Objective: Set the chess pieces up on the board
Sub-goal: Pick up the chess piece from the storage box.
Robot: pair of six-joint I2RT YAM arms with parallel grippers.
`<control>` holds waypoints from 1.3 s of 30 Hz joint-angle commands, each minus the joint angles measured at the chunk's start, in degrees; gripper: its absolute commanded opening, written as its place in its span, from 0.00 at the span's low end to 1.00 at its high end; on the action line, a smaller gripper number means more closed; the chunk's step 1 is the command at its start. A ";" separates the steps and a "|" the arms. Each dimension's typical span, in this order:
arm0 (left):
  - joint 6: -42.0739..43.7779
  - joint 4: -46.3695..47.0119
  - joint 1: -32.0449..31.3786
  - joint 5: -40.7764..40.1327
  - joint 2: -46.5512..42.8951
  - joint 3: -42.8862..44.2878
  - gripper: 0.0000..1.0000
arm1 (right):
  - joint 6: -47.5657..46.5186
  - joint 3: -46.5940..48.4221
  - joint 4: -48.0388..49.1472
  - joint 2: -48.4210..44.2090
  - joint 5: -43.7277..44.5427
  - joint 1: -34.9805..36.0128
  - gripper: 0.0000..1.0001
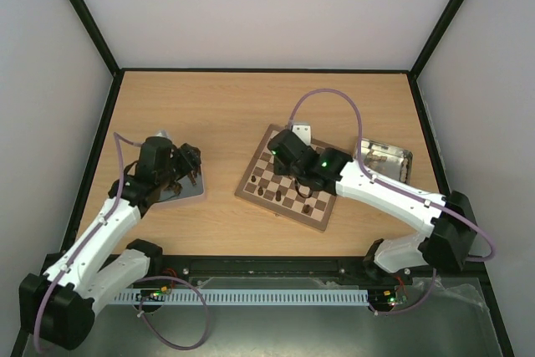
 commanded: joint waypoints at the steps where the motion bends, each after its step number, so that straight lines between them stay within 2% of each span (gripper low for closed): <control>1: 3.66 -4.23 4.42 2.12 3.97 -0.31 0.74 | 0.63 -3.89 7.03 -1.01 1.55 -2.02 0.46; 6: 6.87 -5.19 9.60 6.57 10.44 0.26 0.57 | -0.66 -7.30 12.07 -1.07 -2.16 -3.81 0.45; 10: 8.53 -5.93 10.32 5.19 16.99 1.53 0.53 | -1.81 -9.38 14.51 -0.95 -4.07 -4.46 0.45; 13: 9.29 -6.77 10.42 1.90 21.45 3.24 0.50 | -2.67 -10.13 15.46 -0.96 -4.71 -4.97 0.44; 16: 9.91 -7.93 10.51 -3.75 24.86 5.40 0.42 | -3.66 -10.50 15.81 -1.11 -4.37 -5.17 0.43; 19: 9.62 -8.86 10.72 -8.77 26.70 7.16 0.40 | -4.16 -10.74 15.77 -1.29 -3.72 -5.33 0.43; 22: 9.26 -7.67 11.55 -9.64 28.16 6.98 0.40 | -4.32 -11.13 15.97 -1.72 -3.40 -5.35 0.42; 26: 9.76 -6.01 12.55 -9.22 31.25 6.57 0.20 | -4.46 -11.41 16.00 -1.87 -3.20 -5.39 0.40; 27: 9.85 -5.65 12.73 -9.46 31.87 6.38 0.18 | -4.45 -11.52 15.87 -1.95 -3.03 -5.39 0.40; 39: 11.74 -0.30 14.80 -6.02 37.68 4.89 0.28 | -4.12 -11.83 15.27 -1.92 -2.52 -5.48 0.40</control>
